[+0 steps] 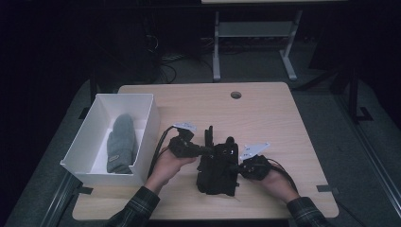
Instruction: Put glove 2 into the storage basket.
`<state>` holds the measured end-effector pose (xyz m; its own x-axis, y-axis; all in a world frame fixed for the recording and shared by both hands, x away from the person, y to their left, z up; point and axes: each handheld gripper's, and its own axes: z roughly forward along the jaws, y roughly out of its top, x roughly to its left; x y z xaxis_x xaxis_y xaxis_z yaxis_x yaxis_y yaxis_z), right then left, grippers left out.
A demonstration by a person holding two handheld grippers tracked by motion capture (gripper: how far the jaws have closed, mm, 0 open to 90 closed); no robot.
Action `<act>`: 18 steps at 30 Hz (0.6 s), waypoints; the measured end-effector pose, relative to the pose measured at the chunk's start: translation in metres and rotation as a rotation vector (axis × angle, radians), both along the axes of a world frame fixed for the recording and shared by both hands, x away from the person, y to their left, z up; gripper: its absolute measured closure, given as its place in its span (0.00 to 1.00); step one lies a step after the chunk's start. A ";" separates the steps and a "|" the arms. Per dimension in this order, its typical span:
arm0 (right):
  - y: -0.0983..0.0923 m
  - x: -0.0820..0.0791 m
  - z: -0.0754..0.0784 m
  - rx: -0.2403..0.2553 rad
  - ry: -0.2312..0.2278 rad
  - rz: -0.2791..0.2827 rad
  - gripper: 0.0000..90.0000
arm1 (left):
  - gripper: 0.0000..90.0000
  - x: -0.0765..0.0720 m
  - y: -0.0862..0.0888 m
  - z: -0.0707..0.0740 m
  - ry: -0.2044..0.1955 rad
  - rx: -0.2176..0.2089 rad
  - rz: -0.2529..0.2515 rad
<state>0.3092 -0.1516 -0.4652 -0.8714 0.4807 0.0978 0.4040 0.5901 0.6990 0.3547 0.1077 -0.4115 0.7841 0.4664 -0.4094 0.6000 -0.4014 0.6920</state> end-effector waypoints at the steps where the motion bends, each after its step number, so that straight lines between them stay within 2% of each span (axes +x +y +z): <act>1: 0.005 0.000 -0.001 -0.003 -0.002 0.009 1.00 | 0.97 0.000 -0.001 0.000 0.001 0.002 -0.003; 4: 0.015 -0.001 -0.001 0.002 0.000 0.025 1.00 | 0.97 0.000 -0.007 -0.002 -0.006 0.016 -0.018; 6: 0.018 -0.001 0.001 0.001 -0.013 0.028 1.00 | 0.97 0.000 -0.008 -0.004 0.002 0.020 -0.014; 10: 0.001 0.001 0.009 0.018 -0.035 -0.016 1.00 | 0.97 0.000 -0.008 -0.004 0.003 0.020 -0.020; 13: -0.016 0.004 0.006 0.011 -0.016 -0.053 1.00 | 0.97 0.000 -0.009 -0.006 0.005 0.022 -0.024; 18: -0.017 0.004 0.001 0.008 0.005 -0.041 1.00 | 0.97 0.000 -0.016 -0.007 0.007 0.029 -0.032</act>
